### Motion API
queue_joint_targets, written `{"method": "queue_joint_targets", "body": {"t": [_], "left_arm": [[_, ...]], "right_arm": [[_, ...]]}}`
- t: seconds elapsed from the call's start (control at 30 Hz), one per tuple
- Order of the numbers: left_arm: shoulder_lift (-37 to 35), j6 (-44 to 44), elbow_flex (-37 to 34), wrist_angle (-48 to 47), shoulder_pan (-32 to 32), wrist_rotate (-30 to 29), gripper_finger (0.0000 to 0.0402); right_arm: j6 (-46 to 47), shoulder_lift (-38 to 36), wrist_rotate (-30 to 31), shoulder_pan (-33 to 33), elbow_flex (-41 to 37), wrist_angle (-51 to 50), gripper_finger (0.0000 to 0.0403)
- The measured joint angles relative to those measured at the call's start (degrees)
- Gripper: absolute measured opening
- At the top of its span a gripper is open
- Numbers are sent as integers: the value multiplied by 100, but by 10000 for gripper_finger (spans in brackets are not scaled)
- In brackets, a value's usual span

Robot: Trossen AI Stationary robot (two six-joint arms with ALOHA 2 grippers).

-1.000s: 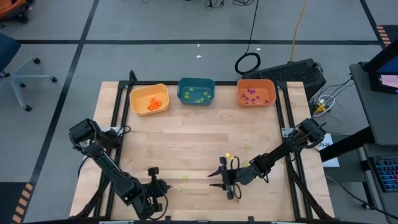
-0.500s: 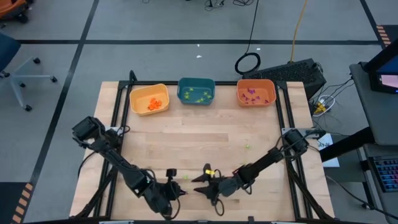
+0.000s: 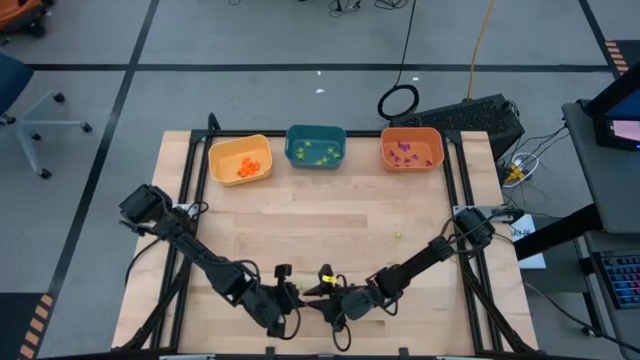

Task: Sort Halloween decoration
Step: Put the violet witch hat toy into the orange bin

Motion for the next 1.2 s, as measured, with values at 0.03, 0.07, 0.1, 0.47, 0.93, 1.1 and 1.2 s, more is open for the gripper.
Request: {"method": "queue_joint_targets", "body": {"t": [0.03,0.07,0.1,0.47,0.93,1.1,1.2], "left_arm": [[0,0,0,0,27,47,1],[0,0,0,0,43,90,1],[0,0,0,-2,60,96,1],[0,-5,0,0,138,183,1],[0,-44,0,-4,125,22,10],[-1,-52,0,2,130,-135,77],[-70,89,0,-47,87,-439,129]], "right_arm": [[0,0,-2,-2,0,-3,125],[0,0,-9,-2,0,-13,118],[0,0,-40,-2,0,-24,112],[0,0,-297,-4,0,-35,41],[1,0,-299,-2,0,-81,1],[10,0,-299,11,0,-180,1],[138,0,-302,15,0,-280,1]]}}
